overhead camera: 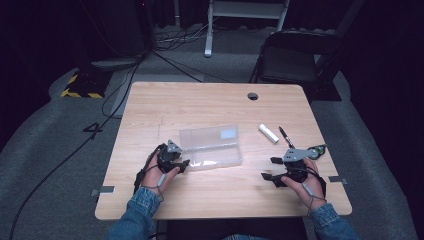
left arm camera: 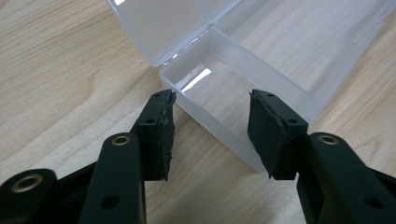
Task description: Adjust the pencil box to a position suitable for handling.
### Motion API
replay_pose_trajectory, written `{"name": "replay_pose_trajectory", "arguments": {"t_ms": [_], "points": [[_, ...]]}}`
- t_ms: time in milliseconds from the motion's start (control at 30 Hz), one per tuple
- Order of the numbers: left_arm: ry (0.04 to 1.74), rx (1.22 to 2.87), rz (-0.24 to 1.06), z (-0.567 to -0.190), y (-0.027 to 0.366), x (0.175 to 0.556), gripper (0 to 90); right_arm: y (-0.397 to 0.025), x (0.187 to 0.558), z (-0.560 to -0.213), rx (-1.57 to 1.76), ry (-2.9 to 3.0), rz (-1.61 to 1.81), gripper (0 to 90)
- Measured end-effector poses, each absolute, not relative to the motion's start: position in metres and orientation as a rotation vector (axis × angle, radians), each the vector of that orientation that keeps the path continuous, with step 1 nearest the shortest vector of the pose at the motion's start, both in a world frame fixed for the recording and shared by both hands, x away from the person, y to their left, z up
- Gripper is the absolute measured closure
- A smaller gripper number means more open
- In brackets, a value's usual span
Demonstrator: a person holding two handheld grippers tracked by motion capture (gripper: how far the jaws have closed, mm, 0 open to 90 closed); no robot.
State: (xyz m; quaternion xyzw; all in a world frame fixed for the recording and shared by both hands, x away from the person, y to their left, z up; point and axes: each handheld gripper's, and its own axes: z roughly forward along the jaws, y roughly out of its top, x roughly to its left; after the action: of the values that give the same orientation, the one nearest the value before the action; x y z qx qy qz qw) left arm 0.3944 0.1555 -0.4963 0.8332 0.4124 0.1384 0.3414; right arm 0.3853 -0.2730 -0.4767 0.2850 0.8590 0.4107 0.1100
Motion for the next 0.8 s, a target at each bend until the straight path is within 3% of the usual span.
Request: {"name": "replay_pose_trajectory", "arguments": {"t_ms": [800], "points": [[0.834,2.270,0.267,-0.495,0.124,0.350,49.1,-0.302,0.390,-0.460,0.897,2.423,1.226,23.7]]}}
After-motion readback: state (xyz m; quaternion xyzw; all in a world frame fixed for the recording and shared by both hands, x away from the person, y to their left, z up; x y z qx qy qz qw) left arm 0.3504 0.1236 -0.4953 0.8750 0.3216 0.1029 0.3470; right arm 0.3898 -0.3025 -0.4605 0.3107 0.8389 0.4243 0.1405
